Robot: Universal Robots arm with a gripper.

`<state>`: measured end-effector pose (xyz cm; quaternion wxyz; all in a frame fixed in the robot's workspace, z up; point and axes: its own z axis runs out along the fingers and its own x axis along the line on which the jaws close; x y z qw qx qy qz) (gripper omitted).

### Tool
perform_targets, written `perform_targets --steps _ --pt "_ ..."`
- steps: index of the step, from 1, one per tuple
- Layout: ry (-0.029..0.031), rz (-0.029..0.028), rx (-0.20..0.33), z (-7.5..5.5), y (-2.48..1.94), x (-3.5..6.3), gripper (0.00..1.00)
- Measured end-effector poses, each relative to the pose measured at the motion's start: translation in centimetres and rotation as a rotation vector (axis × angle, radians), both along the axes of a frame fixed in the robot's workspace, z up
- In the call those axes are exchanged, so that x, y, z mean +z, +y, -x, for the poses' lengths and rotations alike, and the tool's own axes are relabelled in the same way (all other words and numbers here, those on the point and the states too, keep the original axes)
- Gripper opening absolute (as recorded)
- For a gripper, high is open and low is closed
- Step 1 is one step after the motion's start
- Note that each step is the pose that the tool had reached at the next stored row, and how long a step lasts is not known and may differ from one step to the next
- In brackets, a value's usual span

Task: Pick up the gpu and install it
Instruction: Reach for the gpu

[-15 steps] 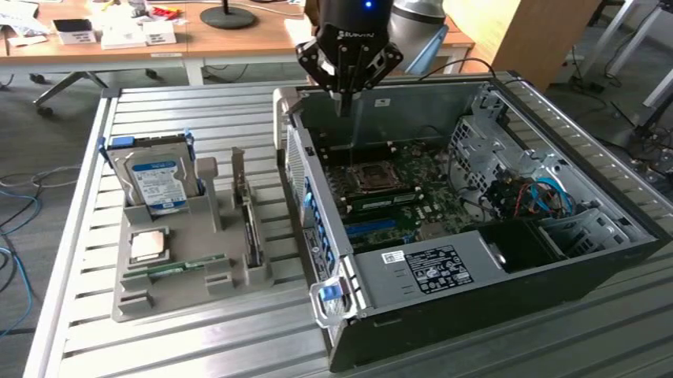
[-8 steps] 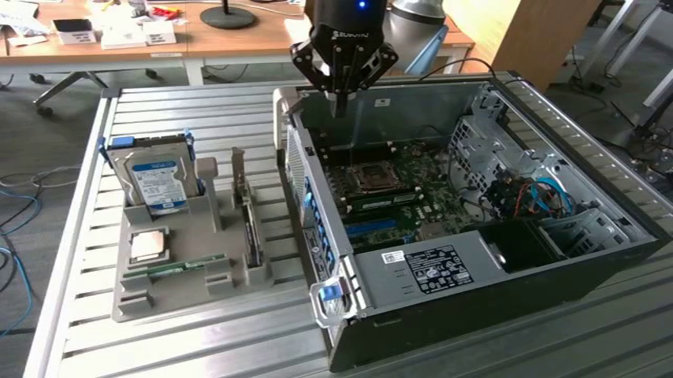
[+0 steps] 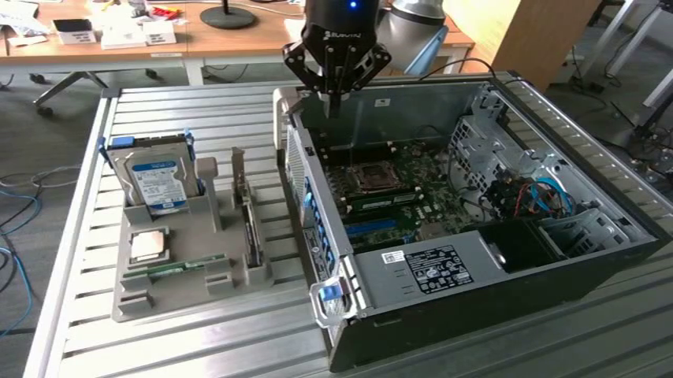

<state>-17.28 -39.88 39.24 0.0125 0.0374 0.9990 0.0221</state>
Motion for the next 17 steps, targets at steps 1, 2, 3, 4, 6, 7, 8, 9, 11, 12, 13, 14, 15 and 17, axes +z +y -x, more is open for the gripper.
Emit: perform_targets --steps 1,2,3,4,6,7,8,9,11,12,13,14,15,17 --pt "0.0000 0.0000 0.000 0.10 0.00 0.00 0.11" --pt "0.0000 0.0000 0.000 0.19 0.00 -0.01 0.11" --pt "0.0000 0.0000 0.000 0.28 0.00 -0.01 0.11" --pt "0.0000 -0.0001 0.000 0.35 0.00 -0.01 0.11" --pt "0.0000 0.0000 0.000 0.47 0.00 -0.01 0.11" --pt "0.0001 0.0000 0.000 0.53 0.00 -0.01 0.11" --pt "0.0000 0.0000 0.000 0.59 0.00 -0.01 0.11" --pt "0.0000 -0.0001 0.000 0.64 0.00 -0.02 0.11" --pt "0.0000 0.0000 0.000 0.70 0.00 -0.01 0.11" --pt "0.0000 0.0001 0.000 0.72 0.00 -0.01 0.11" --pt "0.0000 0.0000 0.000 0.74 0.00 -0.01 0.11" --pt "0.0000 0.0000 0.000 0.75 0.00 -0.01 0.11" --pt "0.0000 0.0000 0.000 0.75 0.00 -0.01 0.11" --pt "0.0000 0.0000 0.000 0.75 0.00 -0.01 0.11"
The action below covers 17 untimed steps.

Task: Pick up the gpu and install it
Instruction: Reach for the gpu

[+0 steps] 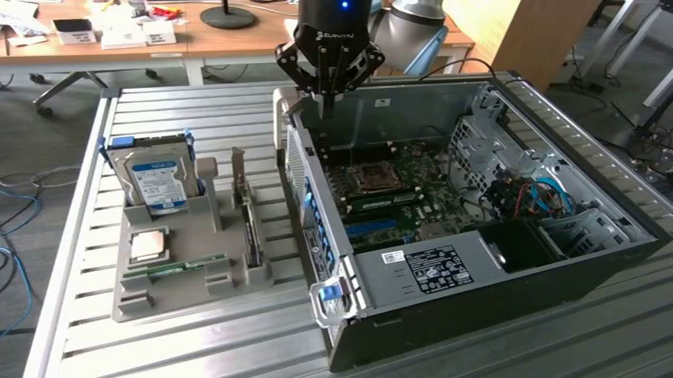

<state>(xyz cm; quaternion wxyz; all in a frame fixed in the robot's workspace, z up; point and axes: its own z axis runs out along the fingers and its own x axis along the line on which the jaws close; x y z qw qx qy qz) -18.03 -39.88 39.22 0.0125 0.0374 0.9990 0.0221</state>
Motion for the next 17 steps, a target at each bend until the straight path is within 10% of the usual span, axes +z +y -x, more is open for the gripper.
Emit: perform_targets --steps 17 --pt "0.0000 0.0000 0.000 0.94 0.00 0.00 0.11"
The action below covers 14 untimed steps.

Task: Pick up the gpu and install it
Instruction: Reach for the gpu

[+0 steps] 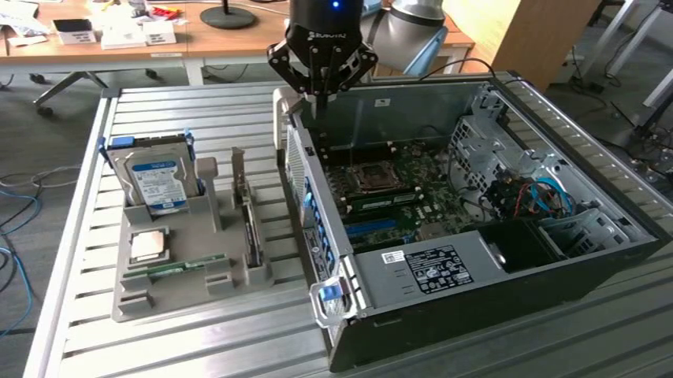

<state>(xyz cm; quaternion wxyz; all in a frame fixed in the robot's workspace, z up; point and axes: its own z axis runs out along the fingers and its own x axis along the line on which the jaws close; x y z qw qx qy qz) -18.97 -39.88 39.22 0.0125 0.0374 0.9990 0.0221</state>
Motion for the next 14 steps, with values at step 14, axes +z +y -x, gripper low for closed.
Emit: perform_targets --steps 14 --pt "0.0000 0.0000 0.000 1.6 -0.03 -0.01 0.11"
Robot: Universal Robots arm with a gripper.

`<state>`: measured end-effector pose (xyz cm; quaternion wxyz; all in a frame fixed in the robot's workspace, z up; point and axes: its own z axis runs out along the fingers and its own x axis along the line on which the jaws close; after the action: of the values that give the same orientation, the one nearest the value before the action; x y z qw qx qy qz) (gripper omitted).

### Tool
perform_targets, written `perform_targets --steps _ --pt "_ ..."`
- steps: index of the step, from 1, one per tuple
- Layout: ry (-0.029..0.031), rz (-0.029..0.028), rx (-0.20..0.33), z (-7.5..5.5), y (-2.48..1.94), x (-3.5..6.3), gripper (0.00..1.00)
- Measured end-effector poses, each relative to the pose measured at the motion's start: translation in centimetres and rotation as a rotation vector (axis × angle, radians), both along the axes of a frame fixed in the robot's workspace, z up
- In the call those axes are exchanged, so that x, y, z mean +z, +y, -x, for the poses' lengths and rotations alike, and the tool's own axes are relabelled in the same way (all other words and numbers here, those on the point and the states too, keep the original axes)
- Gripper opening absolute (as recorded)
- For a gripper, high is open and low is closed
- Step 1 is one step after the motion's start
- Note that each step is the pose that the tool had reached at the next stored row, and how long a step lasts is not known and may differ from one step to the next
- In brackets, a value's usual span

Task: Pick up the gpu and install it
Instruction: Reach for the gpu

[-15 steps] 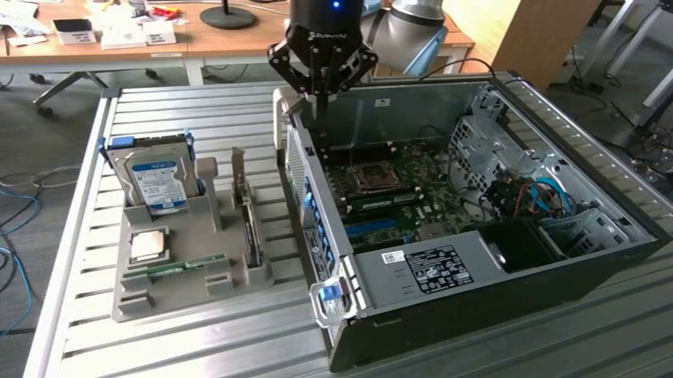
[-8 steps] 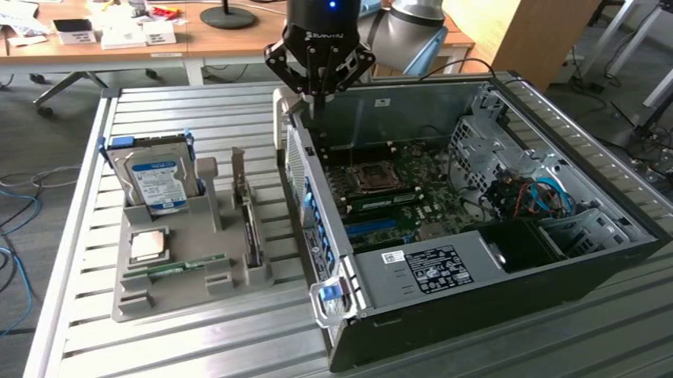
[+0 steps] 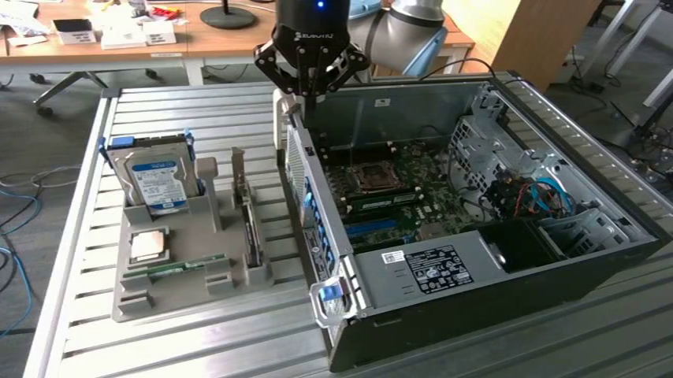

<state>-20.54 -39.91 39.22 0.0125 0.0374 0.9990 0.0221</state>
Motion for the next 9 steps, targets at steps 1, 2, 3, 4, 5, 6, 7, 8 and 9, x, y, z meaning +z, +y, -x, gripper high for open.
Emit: perform_targets --steps 1,2,3,4,5,6,7,8,9 --pt "0.0000 0.0000 0.000 0.2 0.00 0.00 0.11" --pt "-0.0001 -0.0001 0.000 0.4 0.00 -0.01 0.11" --pt "0.0000 0.0000 0.000 0.6 0.00 0.00 0.11" --pt "0.0000 0.0000 0.000 0.8 0.00 -0.01 0.11" --pt "-0.0001 0.0000 0.000 1.0 0.00 -0.01 0.11" --pt "-0.0001 -0.0001 0.000 1.2 0.00 -0.02 0.11" --pt "-0.0001 0.0000 0.000 1.4 0.00 -0.02 0.11" --pt "-0.0001 0.0000 0.000 1.6 0.00 -0.02 0.11" --pt "0.0000 0.0000 0.000 1.8 0.00 -0.02 0.11"
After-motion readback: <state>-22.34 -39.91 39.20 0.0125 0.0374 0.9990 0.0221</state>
